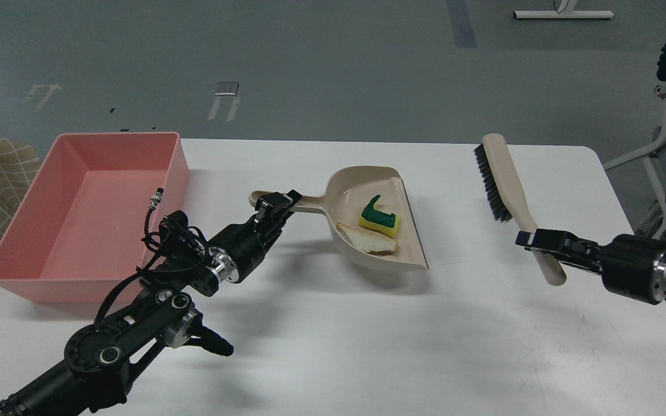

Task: Sweep and dump garbage into bin
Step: 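Lift the dustpan with the left gripper and carry it over the pink bin, then tilt the dustpan with the left gripper to dump the sponge into the bin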

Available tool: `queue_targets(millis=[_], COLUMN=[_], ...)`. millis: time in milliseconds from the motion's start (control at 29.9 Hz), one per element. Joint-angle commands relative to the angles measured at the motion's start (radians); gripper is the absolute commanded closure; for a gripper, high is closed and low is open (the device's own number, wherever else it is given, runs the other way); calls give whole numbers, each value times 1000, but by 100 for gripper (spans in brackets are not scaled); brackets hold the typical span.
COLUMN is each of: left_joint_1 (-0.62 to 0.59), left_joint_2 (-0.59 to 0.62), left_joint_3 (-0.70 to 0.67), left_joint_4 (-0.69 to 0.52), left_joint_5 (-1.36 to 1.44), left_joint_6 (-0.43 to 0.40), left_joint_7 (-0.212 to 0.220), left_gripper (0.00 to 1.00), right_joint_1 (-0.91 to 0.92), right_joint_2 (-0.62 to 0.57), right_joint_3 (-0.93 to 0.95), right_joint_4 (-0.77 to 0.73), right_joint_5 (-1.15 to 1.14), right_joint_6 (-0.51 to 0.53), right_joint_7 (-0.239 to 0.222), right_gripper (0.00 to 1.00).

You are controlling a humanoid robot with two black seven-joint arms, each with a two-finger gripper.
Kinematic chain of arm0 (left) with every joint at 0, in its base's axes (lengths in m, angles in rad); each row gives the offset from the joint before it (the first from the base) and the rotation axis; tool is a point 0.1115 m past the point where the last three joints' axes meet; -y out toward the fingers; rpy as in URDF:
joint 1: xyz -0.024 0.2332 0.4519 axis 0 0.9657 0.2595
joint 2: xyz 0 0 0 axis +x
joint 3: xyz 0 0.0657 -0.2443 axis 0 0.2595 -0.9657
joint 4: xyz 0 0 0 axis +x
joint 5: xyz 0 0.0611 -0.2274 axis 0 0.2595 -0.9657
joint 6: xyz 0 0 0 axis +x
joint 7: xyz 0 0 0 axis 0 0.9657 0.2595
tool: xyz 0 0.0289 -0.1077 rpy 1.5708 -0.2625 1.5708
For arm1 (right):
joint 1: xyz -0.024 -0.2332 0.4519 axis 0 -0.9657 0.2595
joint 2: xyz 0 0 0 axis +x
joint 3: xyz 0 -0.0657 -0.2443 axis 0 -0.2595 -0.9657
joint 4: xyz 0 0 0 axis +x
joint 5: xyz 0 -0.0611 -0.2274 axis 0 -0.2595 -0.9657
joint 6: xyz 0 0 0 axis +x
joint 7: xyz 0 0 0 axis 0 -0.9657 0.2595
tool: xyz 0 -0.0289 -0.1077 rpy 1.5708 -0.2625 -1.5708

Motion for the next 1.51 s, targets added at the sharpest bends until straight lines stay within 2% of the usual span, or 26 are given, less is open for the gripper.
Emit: queue_targets(millis=[0,167,301,435,502,569,702,769,903,1004,1171,1238,1305,1472], left_joint_1=[1,1,3,21,33,78,247,311,525,629,697,699,699,696], left_joint_2=[4,48,140,309,350,419,521,530,547,545,545,545,548,556], left_joint_3=[-50,-98,-155,-239,-277,-346,-573,-642,-906,-1035,-1156,-1179,-1190,-1190], left_joint_4=[-23,-78,-139,-198,-208,-210,-208,-207,-186,-162,-116,-106,-106,-107], left_joint_5=[-51,-78,-130,-260,-292,-332,-363,-363,-352,-340,-210,-110,5,161], left_joint_6=[-6,-8,-17,-37,-47,-89,-237,-277,-447,-536,-536,-536,-536,-536], left_joint_7=[3,12,23,26,24,20,15,15,15,12,-8,-29,-69,-107], left_gripper=[100,100,100,100,100,100,100,100,100,100,100,100,100,100], right_joint_1=[-64,-148,-177,-182,-182,-182,-182,-182,-182,-182,-182,-182,-182,-182], right_joint_2=[-68,-78,-69,-61,-59,-52,-39,-33,-29,-27,-15,-6,-4,-4], right_joint_3=[-2,-2,-5,-7,-7,-4,-5,-5,-5,-5,-4,-5,-5,-5], right_joint_4=[-20,-29,-18,-17,-17,-17,-15,-17,-15,-15,-15,-15,-14,-14], right_joint_5=[13,13,13,13,13,13,13,13,12,13,12,12,12,12], right_joint_6=[-21,-55,-75,-78,-78,-78,-77,-77,-77,-75,-75,-75,-75,-75], right_joint_7=[38,53,53,53,53,53,53,53,53,53,53,53,53,53], right_gripper=[100,100,100,100,100,100,100,100,100,100,100,100,100,100])
